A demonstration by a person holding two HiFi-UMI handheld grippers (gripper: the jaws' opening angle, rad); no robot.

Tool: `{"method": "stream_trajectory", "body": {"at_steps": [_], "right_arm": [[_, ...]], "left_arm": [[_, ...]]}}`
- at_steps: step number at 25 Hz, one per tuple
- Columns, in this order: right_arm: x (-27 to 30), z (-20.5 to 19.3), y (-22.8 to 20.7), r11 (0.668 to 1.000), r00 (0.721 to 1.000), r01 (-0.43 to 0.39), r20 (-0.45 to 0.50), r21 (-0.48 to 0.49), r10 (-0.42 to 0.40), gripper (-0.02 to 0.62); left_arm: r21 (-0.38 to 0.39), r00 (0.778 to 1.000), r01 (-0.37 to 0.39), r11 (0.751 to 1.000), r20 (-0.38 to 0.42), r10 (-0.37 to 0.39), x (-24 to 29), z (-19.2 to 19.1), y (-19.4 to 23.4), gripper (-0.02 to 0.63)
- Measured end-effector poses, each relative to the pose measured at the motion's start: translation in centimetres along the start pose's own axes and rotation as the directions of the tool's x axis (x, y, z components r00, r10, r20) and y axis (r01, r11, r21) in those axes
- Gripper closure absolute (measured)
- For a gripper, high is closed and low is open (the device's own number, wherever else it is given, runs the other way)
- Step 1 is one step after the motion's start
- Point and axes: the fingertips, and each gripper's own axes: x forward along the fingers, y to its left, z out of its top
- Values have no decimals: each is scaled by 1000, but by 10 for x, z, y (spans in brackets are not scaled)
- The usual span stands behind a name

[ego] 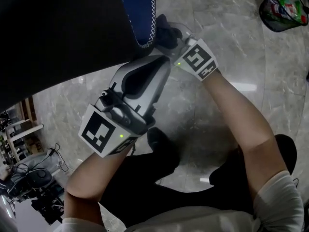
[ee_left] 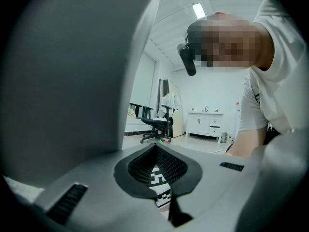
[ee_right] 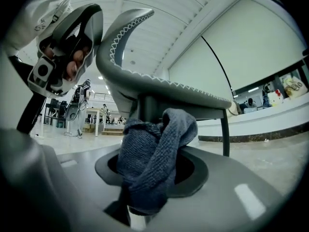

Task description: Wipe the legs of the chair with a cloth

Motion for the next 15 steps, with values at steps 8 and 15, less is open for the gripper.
{"method": "stream_trajectory", "body": {"at_steps": [8, 15], "right_arm": [[9, -71, -2, 999, 994, -7, -112, 33, 11, 414], [9, -120, -2, 999, 960, 9, -281, 52, 6, 416]], "left_arm": [[6, 1000, -26, 1000, -10, 26, -6, -2, 4, 601], [27, 996, -91, 995, -3, 91, -14, 2, 13, 601]]}}
